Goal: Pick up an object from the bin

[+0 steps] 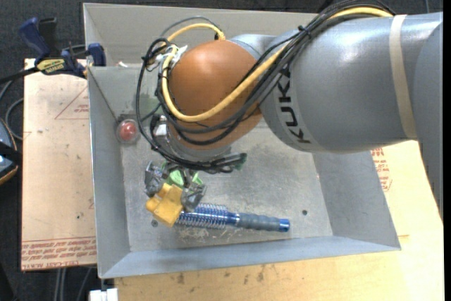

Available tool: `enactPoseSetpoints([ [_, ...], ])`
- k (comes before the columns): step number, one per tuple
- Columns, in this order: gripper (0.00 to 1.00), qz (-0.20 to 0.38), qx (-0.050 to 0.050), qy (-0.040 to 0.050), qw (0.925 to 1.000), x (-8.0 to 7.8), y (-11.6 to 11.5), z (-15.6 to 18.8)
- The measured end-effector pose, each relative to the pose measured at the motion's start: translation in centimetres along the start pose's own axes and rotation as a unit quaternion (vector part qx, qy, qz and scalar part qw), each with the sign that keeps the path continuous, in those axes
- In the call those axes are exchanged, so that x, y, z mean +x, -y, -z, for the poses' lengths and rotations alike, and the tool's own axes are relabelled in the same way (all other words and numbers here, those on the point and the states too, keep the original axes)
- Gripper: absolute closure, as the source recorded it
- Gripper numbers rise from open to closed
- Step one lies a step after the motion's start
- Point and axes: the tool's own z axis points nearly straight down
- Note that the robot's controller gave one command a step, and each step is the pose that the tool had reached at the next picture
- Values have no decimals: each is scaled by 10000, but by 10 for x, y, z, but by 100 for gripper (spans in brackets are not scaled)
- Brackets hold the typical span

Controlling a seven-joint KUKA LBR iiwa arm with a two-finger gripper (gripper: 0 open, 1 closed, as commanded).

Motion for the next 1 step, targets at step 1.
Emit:
enactPoseSetpoints([
  [1,100,-20,1,-4,10000,14,-1,69],
])
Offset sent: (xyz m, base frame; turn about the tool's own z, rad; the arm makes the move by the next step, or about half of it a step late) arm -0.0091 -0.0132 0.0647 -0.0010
